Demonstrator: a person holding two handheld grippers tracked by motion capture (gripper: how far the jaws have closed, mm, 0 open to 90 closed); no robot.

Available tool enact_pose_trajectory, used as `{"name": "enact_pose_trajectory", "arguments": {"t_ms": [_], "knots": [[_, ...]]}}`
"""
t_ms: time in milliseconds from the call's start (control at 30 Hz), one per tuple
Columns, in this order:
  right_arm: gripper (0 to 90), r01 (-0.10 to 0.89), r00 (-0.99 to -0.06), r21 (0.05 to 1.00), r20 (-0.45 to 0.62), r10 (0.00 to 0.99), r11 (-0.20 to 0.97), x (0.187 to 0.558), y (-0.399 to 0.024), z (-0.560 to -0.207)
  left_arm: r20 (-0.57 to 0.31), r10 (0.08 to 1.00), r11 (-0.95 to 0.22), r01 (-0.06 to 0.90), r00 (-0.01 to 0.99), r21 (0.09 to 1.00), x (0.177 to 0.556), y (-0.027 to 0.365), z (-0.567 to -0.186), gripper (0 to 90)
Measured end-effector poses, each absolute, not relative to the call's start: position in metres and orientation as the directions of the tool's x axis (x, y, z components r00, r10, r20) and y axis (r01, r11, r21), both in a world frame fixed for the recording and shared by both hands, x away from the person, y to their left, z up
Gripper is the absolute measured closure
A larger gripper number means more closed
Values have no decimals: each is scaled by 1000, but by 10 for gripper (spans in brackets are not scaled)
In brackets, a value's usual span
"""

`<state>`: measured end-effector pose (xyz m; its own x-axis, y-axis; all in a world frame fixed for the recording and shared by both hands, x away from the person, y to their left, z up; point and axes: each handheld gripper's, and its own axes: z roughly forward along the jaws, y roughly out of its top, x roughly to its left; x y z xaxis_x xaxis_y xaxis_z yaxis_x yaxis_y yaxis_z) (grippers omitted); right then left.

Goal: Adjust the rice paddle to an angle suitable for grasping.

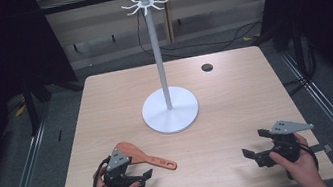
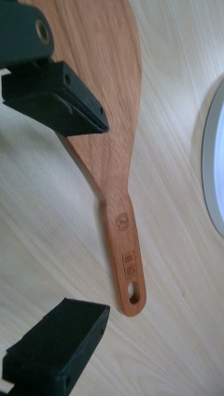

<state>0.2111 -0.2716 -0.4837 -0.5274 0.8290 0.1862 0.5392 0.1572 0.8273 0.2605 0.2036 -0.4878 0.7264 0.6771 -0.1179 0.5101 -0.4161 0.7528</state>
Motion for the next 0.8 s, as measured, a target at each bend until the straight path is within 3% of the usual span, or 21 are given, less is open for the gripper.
{"name": "enact_pose_trajectory", "arguments": {"t_ms": [100,200,367,500,700,800], "knots": [[30,536,-524,828,177,833,161,209,-274,-482,-109,654,-446,497,749,744,257,199,-488,164],[30,533,-526,832,183,831,154,211,-273,-480,-108,632,-462,485,767,743,254,196,-487,266],[32,519,-524,844,190,830,135,214,-271,-477,-121,594,-520,494,796,697,250,191,-488,579],[32,525,-530,836,175,830,159,213,-273,-481,-141,565,-555,500,813,665,251,185,-492,781],[32,521,-516,838,157,842,163,207,-281,-481,-148,548,-566,495,823,659,258,174,-494,900],[31,526,-505,835,154,849,161,203,-284,-482,-174,536,-551,498,826,670,261,166,-496,900]]}}
